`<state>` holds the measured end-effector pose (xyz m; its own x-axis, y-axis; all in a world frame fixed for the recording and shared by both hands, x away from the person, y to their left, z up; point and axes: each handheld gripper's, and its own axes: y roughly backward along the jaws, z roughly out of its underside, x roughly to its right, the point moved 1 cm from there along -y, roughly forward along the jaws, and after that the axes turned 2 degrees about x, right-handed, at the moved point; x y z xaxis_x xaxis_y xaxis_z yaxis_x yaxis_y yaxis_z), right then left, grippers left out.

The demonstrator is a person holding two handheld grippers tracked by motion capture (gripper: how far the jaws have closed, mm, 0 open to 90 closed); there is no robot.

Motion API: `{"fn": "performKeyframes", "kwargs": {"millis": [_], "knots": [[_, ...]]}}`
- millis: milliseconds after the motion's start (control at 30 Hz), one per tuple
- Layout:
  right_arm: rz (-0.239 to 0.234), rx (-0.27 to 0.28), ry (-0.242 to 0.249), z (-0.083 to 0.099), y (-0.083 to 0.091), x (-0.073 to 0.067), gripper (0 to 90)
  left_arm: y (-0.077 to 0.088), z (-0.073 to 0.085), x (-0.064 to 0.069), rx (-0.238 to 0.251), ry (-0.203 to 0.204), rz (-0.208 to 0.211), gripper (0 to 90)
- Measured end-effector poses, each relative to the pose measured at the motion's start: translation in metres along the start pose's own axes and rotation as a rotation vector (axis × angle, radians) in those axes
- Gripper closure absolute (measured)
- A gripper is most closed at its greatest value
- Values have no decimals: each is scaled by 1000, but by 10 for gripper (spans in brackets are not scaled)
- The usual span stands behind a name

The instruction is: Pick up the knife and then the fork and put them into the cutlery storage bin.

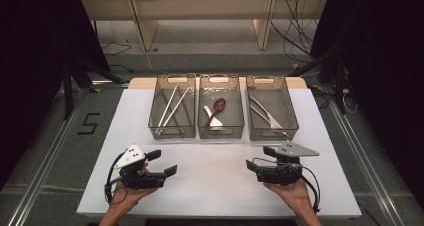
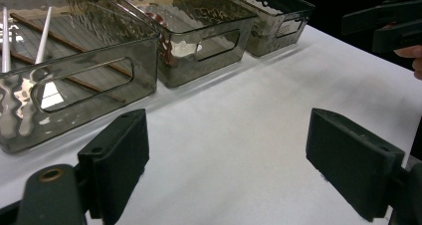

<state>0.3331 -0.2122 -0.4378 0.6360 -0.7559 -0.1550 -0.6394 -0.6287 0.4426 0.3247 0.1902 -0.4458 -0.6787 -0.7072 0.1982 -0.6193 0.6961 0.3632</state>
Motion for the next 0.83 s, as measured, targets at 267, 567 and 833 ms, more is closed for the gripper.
{"fn": "performKeyframes", "kwargs": {"millis": [267, 567, 833], "knots": [[4, 13, 0, 8, 6, 0, 203, 0, 0, 0, -7, -5, 3, 166], [15, 22, -4, 10, 9, 1, 203, 0, 0, 0, -3, 0, 3, 166], [16, 22, -2, 10, 9, 1, 203, 0, 0, 0, -4, -2, 2, 166]]}}
